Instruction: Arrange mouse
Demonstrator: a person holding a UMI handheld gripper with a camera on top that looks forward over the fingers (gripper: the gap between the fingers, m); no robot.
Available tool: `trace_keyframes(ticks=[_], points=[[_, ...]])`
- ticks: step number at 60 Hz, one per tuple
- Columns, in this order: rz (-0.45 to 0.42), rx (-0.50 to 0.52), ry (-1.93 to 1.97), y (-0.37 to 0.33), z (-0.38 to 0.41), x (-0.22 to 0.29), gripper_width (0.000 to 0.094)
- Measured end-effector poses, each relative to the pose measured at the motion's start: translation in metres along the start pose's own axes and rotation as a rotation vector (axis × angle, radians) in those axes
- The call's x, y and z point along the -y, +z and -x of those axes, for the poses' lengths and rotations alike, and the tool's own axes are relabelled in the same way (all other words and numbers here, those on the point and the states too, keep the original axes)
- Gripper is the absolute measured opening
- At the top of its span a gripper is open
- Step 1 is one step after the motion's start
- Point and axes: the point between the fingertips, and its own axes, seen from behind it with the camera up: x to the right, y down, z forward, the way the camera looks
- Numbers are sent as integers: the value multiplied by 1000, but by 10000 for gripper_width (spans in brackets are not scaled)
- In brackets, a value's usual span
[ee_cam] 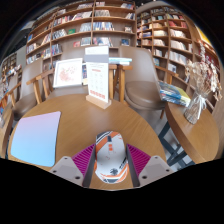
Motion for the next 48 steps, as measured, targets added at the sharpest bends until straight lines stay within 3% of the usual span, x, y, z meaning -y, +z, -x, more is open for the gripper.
trace_keyframes(ticks=[1,4,10,14,31,38,48], points=[[3,7,3,1,2,-1,514],[11,-2,-5,0,2,-1,475],[31,-35,-30,-6,-2,1,437],[-3,-37,-32,-19,6,17,434],[-105,150,-6,-78,158,86,435],[-85,199,-7,-61,232,80,434],[-9,169,-80,-21,280,36,442]])
